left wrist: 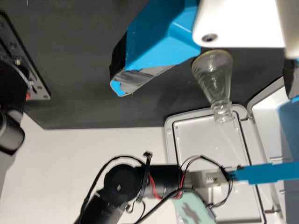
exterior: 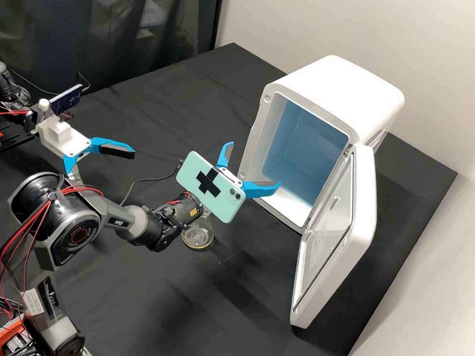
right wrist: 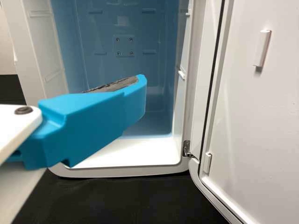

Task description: Place the flask in the incubator

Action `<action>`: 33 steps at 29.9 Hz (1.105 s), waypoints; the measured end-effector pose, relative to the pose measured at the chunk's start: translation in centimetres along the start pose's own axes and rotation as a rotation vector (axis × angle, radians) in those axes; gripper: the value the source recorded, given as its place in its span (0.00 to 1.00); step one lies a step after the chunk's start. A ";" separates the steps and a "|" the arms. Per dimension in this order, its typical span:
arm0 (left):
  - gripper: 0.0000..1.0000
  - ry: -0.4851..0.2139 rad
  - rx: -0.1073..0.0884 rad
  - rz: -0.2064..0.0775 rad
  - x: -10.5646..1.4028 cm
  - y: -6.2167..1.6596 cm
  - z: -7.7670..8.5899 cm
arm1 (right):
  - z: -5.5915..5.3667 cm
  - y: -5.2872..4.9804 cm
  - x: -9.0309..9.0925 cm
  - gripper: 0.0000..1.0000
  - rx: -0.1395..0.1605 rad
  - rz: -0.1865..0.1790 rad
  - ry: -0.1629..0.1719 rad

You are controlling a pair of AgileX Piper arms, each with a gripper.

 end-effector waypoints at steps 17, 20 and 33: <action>1.00 0.115 -0.012 0.035 -2.1 0.27 -3.1 | 0.0 0.0 0.0 1.00 0.000 0.000 0.000; 1.00 0.126 -0.014 0.050 -2.3 0.58 -3.2 | 0.0 0.0 0.0 1.00 0.000 0.000 0.000; 1.00 0.082 0.017 0.080 -2.5 1.29 -2.5 | 0.0 0.0 0.0 1.00 0.000 0.000 0.000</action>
